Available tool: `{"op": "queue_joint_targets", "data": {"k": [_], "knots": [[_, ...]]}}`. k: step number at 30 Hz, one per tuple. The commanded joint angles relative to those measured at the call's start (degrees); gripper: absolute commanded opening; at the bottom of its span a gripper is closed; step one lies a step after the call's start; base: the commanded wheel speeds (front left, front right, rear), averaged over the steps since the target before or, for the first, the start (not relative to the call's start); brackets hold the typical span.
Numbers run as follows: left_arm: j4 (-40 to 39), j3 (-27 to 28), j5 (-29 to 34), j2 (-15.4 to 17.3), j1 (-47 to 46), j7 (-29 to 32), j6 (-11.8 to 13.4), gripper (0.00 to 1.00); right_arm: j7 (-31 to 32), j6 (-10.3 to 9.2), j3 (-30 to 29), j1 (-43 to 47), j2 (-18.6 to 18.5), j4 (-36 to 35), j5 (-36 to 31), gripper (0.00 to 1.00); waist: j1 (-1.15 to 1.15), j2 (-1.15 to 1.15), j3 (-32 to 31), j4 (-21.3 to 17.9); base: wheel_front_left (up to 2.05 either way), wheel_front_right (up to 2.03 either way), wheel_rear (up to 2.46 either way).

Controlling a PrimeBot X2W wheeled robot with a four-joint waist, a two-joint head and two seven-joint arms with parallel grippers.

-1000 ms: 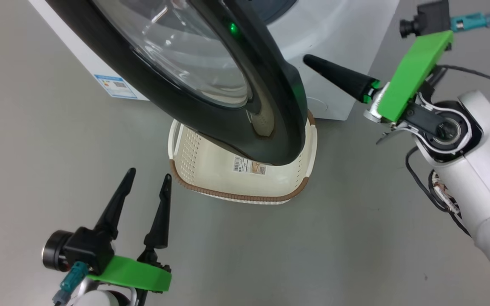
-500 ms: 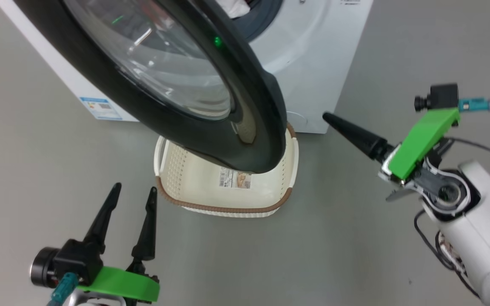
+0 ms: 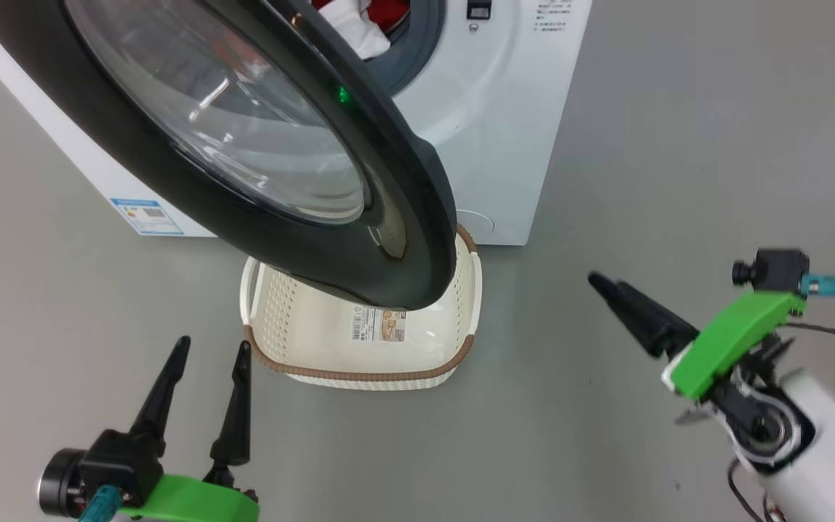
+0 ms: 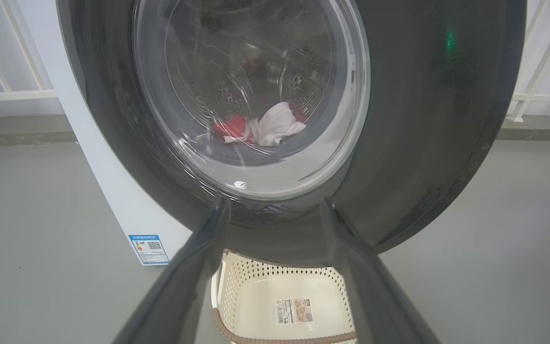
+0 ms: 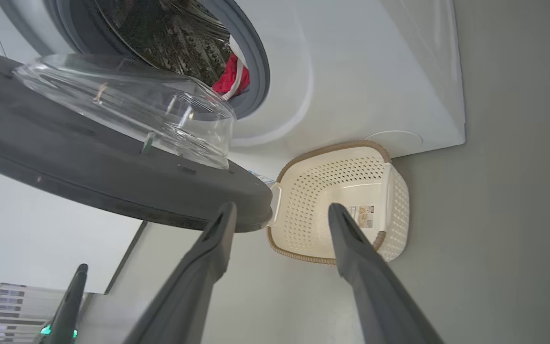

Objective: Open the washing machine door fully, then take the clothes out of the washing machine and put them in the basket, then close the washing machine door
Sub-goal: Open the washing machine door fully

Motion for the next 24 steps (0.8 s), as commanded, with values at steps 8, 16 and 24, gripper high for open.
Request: {"op": "queue_joint_targets", "data": {"k": [8,16,24], "knots": [[-1.0,2.9,0.2,1.0,0.9,-0.4,-0.3,1.00,-12.2,0.44,6.5,4.6,-2.7,1.4,-7.3,1.00,0.00,0.00,-0.6,-0.8,0.00,0.00,0.00],[-0.9,3.3,0.2,1.0,1.3,-0.4,-0.3,1.00,-23.3,0.44,10.6,5.7,-4.8,2.7,-13.0,1.00,0.00,0.00,-0.9,-1.4,0.00,0.00,0.00],[-1.1,4.1,0.3,1.0,1.2,-0.4,-0.3,1.00,-25.2,0.44,3.2,7.0,-3.2,2.9,-27.3,1.00,0.00,0.00,-0.7,-2.0,0.00,0.00,0.00]]}}
